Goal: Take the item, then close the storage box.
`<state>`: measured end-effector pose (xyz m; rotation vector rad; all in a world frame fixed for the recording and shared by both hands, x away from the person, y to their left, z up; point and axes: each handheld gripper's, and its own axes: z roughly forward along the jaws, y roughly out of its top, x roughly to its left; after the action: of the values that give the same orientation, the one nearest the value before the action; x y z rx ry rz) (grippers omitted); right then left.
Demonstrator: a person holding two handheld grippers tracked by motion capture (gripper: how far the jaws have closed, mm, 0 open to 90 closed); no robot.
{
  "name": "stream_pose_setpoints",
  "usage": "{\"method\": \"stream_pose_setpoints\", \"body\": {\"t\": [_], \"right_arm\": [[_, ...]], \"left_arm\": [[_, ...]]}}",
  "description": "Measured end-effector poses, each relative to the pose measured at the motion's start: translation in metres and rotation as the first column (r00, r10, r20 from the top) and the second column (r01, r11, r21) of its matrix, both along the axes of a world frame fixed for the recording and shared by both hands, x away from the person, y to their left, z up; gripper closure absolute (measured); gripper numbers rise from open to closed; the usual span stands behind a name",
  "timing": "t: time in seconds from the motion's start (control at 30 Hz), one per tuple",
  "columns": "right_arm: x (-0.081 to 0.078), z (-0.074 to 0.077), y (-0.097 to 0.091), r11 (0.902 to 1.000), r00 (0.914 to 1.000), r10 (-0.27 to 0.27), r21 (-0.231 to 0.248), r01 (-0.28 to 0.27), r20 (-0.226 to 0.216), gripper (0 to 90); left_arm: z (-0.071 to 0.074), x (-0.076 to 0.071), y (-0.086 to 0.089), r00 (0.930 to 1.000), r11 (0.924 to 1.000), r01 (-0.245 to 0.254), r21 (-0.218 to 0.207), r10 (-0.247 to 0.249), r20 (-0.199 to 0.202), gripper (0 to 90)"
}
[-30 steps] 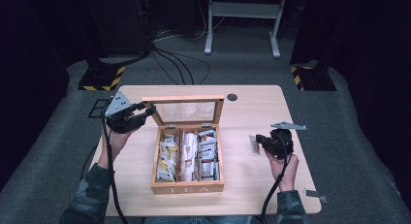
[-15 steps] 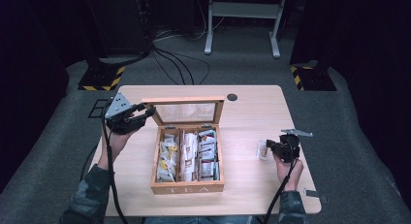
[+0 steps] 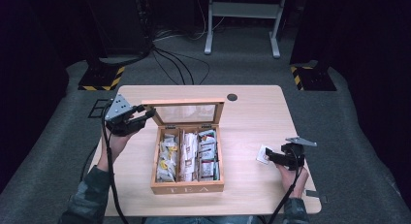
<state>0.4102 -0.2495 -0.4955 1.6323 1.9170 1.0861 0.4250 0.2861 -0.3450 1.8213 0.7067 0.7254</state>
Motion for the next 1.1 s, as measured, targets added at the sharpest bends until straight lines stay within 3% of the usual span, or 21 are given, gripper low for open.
{"method": "stream_pose_setpoints", "body": {"t": [0.2, 0.37, 0.6, 0.73, 0.87, 1.1], "right_arm": [[-0.02, 0.0, -0.004, 0.9997, 0.9987, 0.017, -0.019, -0.016, 0.048, 7.8], [-0.03, -0.006, -0.005, 0.997, 0.9992, 0.013, -0.076, -0.01, 0.038, 0.3], [-0.036, -0.021, -0.014, 0.9987, 0.9999, 0.015, -0.049, -0.015, 0.005, 0.0], [-0.037, -0.028, -0.015, 0.9979, 0.9998, 0.019, -0.062, -0.019, -0.004, 0.0], [-0.036, -0.029, -0.014, 0.9958, 0.9997, 0.022, -0.088, -0.022, -0.01, 0.0], [-0.037, -0.03, -0.017, 0.9981, 0.9998, 0.015, -0.059, -0.016, -0.01, 0.0]], "left_arm": [[0.0, -0.001, -0.001, 1.0, 1.0, -0.004, -0.001, 0.004, 0.002, 64.8], [-0.001, -0.004, -0.001, 1.0, 0.9999, -0.007, 0.008, 0.007, 0.004, 64.7], [-0.003, -0.01, -0.002, 0.9999, 0.9999, -0.012, 0.008, 0.012, 0.012, 64.1], [-0.006, -0.015, -0.003, 0.9998, 0.9999, -0.013, 0.011, 0.013, 0.016, 63.6], [-0.009, -0.021, -0.004, 0.9996, 0.9997, -0.019, 0.013, 0.018, 0.022, 62.4], [-0.013, -0.028, -0.006, 0.9992, 0.9996, -0.027, 0.01, 0.026, 0.029, 61.1]]}}
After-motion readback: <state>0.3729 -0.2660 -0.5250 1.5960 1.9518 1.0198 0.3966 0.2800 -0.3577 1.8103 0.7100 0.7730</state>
